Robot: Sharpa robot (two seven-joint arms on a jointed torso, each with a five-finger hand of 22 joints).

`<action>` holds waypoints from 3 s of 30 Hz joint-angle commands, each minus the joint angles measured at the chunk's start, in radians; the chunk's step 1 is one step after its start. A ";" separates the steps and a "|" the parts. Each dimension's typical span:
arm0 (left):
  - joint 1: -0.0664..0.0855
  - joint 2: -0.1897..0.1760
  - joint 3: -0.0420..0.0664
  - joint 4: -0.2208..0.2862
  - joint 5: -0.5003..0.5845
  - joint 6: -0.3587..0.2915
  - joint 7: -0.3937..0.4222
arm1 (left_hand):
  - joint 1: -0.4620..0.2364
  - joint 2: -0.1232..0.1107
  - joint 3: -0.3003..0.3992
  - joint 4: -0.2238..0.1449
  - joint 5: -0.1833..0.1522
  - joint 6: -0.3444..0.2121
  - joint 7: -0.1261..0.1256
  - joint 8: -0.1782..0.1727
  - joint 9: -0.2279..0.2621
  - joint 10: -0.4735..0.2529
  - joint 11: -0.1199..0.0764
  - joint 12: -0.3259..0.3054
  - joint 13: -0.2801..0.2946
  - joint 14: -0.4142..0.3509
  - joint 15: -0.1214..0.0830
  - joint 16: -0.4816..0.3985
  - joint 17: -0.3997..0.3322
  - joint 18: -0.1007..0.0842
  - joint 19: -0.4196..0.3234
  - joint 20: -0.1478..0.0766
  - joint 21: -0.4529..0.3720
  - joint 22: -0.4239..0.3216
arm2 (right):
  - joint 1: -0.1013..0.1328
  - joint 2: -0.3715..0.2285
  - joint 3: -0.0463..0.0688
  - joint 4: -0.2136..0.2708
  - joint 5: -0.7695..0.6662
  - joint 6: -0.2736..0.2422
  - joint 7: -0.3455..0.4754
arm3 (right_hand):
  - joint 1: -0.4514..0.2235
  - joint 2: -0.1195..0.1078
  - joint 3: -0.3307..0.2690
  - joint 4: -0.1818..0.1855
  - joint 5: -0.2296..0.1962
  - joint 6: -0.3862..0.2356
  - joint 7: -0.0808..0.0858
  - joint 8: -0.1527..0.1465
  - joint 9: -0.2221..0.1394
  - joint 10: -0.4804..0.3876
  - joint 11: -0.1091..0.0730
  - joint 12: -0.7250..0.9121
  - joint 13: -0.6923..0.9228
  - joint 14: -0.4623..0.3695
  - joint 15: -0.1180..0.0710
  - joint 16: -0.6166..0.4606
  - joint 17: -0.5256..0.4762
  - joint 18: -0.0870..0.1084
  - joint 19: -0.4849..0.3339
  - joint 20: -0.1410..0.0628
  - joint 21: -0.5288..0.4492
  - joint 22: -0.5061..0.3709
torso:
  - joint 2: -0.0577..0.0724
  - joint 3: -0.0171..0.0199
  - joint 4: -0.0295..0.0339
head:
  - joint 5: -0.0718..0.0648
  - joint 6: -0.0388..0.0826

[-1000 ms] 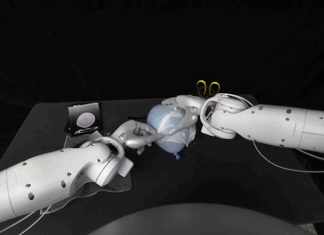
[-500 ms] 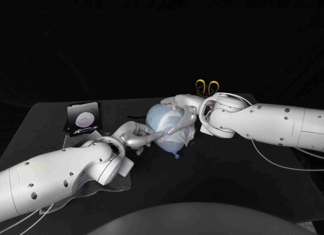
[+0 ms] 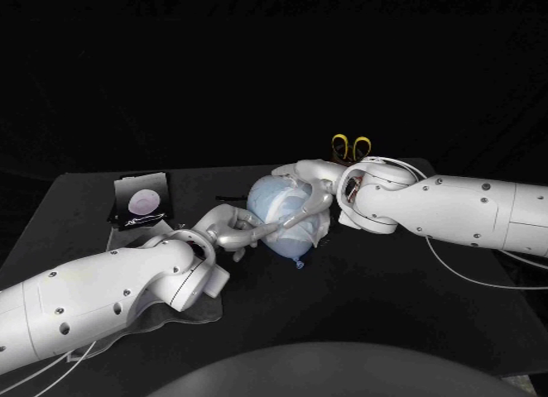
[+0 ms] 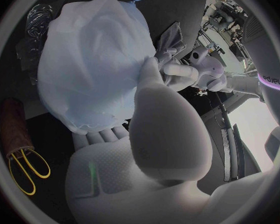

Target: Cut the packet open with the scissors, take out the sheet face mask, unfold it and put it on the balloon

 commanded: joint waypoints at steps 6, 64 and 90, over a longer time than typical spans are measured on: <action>0.000 0.017 0.002 -0.010 -0.037 -0.015 -0.056 | -0.007 0.023 -0.024 0.005 -0.004 0.011 -0.003 0.005 -0.001 0.005 -0.001 0.012 0.003 0.008 0.000 0.009 0.002 -0.011 0.015 0.000 0.006 0.018 | -0.012 0.002 -0.009 0.003 -0.001 0.055 -0.021 | 0.001 -0.011 -0.001 0.002 -0.003 0.004 0.023 0.004 0.000 0.003 0.005 0.003 0.001 0.003 -0.003 0.005 0.001 0.017 0.009 -0.001 0.007 0.001 | 0.000 -0.0003 0.0000 | -0.001 -0.001; 0.001 0.022 0.014 -0.008 -0.004 0.012 -0.048 | -0.139 -0.065 0.340 -0.175 -0.003 0.024 -0.003 -0.012 -0.001 0.018 -0.001 0.000 -0.001 0.013 0.000 0.031 0.034 -0.015 0.005 0.002 0.044 0.069 | -0.018 0.001 -0.010 0.006 0.000 0.059 -0.027 | 0.000 -0.015 -0.005 0.002 -0.002 0.005 0.029 0.004 0.001 0.004 0.006 0.004 0.001 0.002 -0.003 0.004 0.001 0.018 0.011 -0.001 0.007 0.000 | 0.000 0.0001 0.0011 | 0.005 -0.003; 0.001 0.071 0.016 -0.063 -0.058 -0.019 -0.123 | -0.009 0.005 0.048 -0.006 -0.004 0.033 -0.007 -0.022 -0.009 0.012 -0.005 0.009 0.001 0.013 -0.004 0.031 0.032 -0.015 0.021 -0.002 0.030 0.063 | -0.021 0.006 -0.010 0.005 0.000 0.059 -0.031 | -0.001 -0.016 -0.007 0.002 -0.002 0.003 0.032 0.004 0.000 0.004 0.007 0.005 0.001 0.002 -0.003 0.004 0.001 0.018 0.012 -0.001 0.007 0.000 | 0.001 -0.0001 -0.0004 | 0.009 -0.001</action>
